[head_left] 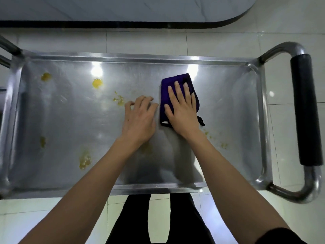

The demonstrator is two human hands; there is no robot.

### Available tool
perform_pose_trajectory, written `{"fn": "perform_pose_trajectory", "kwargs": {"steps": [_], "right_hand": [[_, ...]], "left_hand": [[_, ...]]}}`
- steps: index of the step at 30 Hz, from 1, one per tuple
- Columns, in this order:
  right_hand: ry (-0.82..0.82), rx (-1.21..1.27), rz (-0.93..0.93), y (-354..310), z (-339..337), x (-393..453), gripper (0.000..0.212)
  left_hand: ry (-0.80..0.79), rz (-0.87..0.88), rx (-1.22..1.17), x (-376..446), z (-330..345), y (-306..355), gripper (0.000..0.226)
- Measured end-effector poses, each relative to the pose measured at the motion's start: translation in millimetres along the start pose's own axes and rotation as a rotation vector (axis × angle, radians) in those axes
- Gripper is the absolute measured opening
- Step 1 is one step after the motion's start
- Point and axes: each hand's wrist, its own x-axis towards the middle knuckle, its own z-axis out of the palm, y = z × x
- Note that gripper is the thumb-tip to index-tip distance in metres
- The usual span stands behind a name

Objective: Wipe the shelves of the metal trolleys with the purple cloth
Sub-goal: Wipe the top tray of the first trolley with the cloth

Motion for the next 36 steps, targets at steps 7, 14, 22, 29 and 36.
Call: {"fn": "perform_pose_trajectory", "kwargs": {"steps": [7,14,22,29,36], "right_hand": [[0.010,-0.012,0.091,101,-25,-33,0.064],[0.011,-0.016,0.165,185,-45,-52,0.064],[0.054,-0.045,0.248,242,-59,-70,0.062],[0.016,-0.095,0.250,203,-49,-71,0.060],[-0.007,-0.074,0.192,110,-21,-70,0.061]], "left_hand": [[-0.047,0.048,-0.033,11,11,74,0.033],[-0.011,-0.131,-0.090,26,13,115,0.027],[-0.088,-0.141,-0.059,26,17,131,0.035],[-0.106,-0.130,-0.065,27,13,127,0.034],[-0.243,-0.010,-0.053,16,6,101,0.047]]}}
